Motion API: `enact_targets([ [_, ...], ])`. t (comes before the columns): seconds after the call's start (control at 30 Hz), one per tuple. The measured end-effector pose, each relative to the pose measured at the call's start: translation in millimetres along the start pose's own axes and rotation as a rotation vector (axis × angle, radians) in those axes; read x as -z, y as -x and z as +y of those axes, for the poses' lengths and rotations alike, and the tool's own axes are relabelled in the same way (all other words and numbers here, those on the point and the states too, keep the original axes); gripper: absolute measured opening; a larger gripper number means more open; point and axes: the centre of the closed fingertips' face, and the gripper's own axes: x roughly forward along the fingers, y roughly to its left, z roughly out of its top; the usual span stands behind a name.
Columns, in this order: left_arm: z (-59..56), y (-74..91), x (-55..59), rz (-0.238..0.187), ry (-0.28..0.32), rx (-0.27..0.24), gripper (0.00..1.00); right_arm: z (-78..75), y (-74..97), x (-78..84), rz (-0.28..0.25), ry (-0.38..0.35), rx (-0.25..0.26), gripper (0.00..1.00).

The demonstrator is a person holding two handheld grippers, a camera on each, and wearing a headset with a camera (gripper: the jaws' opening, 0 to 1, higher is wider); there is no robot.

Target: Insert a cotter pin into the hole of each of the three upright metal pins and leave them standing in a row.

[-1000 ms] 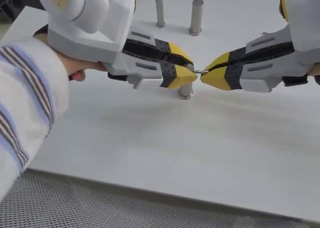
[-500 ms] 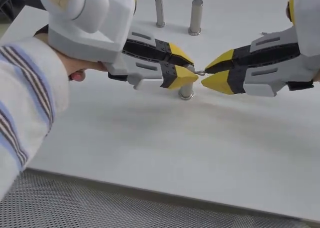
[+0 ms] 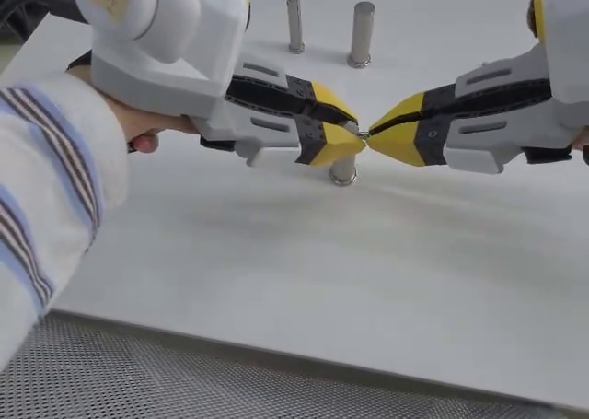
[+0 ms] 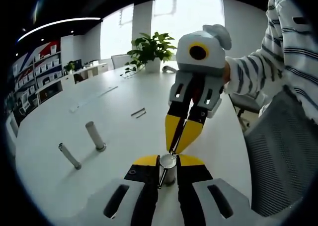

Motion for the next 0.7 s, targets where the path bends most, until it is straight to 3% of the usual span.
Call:
enact_targets([
  [0.2,0.6,-0.3,0.2,0.002,-0.007,-0.009,0.1,0.6,-0.8,-0.9,0.008,0.009,0.017,0.01],
  [0.23,0.5,0.0,0.6,0.001,-0.01,-0.01,0.1,-1.6,-0.2,-0.5,0.016,0.02,0.039,0.03],
  [0.33,3.2,2.0,3.0,0.007,-0.01,-0.02,0.12,0.1,2.1,-1.7,0.022,0.019,0.042,0.15],
  [0.47,-1.0,7.5,-4.9,-0.044,0.037,-0.039,0.28,2.2,5.7,-4.6,0.025,0.024,0.061,0.16],
  [0.57,-5.2,13.8,-5.8,-0.057,0.056,-0.048,0.36,3.1,9.2,-7.7,0.018,0.014,0.078,0.18],
  [0.7,-1.2,30.1,1.5,-0.072,0.07,-0.074,0.52,5.1,14.8,-11.5,-0.009,-0.017,0.099,0.24],
])
